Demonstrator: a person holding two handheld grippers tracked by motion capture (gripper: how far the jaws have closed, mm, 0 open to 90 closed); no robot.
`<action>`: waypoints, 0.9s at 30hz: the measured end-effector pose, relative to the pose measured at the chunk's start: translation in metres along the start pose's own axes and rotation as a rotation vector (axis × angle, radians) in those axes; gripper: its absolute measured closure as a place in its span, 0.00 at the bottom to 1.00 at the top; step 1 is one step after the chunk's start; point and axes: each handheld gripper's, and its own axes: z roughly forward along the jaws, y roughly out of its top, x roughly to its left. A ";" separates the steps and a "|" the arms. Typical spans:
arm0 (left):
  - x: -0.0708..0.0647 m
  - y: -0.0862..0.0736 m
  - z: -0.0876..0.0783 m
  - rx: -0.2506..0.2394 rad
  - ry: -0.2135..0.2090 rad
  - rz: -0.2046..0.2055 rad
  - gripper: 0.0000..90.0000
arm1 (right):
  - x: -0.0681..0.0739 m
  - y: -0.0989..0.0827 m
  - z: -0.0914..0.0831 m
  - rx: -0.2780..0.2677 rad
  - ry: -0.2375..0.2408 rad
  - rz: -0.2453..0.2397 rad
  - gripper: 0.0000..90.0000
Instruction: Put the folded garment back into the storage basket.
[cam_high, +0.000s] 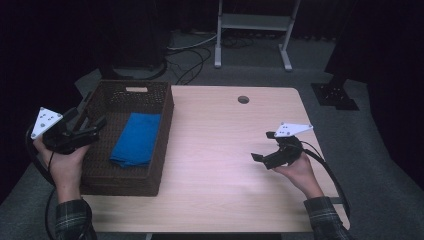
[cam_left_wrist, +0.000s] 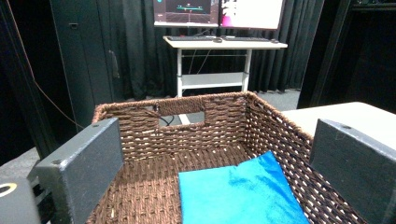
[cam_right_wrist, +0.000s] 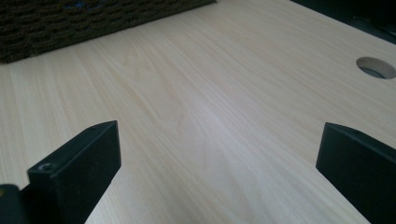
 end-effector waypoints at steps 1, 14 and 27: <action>0.000 0.000 0.000 0.001 0.001 0.000 0.02 | 0.000 -0.003 -0.001 0.005 -0.002 0.003 0.00; 0.000 0.000 0.000 -0.001 0.004 0.002 0.02 | -0.004 -0.035 -0.013 0.050 -0.025 0.020 0.00; 0.000 0.001 0.000 -0.003 0.006 0.009 0.02 | -0.006 -0.069 -0.020 0.123 -0.041 0.039 0.00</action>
